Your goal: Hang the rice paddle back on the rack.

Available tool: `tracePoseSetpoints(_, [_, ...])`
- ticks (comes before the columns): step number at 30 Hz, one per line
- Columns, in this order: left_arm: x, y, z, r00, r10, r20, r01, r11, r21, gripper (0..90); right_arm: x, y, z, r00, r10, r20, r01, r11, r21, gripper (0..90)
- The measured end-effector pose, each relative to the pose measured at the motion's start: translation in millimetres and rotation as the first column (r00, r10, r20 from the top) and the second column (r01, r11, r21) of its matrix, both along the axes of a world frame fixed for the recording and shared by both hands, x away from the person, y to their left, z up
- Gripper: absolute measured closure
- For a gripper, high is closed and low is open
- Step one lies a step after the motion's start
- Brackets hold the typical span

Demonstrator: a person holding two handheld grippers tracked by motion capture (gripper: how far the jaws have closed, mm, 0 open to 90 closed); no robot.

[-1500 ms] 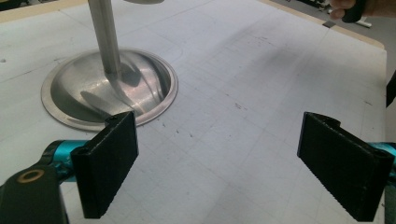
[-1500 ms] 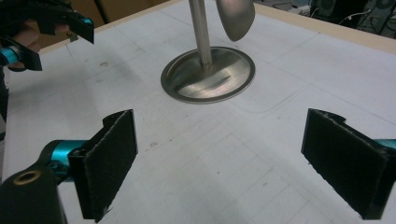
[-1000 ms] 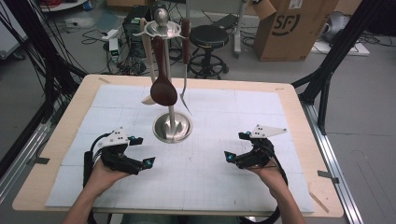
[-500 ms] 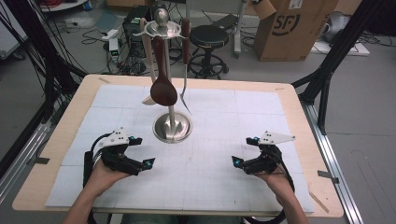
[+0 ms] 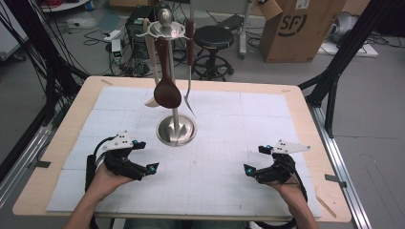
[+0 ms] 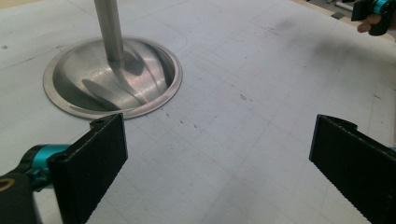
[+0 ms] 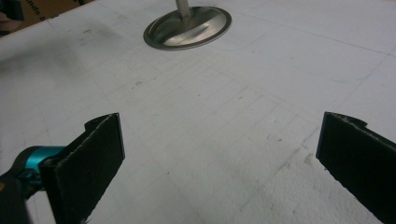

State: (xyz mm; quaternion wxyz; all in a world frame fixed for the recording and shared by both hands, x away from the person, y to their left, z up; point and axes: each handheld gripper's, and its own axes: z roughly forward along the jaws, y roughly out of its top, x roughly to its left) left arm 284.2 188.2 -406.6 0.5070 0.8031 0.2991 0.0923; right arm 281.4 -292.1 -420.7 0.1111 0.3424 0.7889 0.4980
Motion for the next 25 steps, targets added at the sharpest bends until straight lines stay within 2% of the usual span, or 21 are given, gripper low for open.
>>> tracePoseSetpoints(25, [-0.9, 4.7, -4.7, 0.9999, 0.005, -0.013, -0.005, 1.0, 0.006, 4.9, -18.4, -19.1, -10.6, 0.9994, -0.034, -0.002, 0.034, 0.999, 0.017, 0.3])
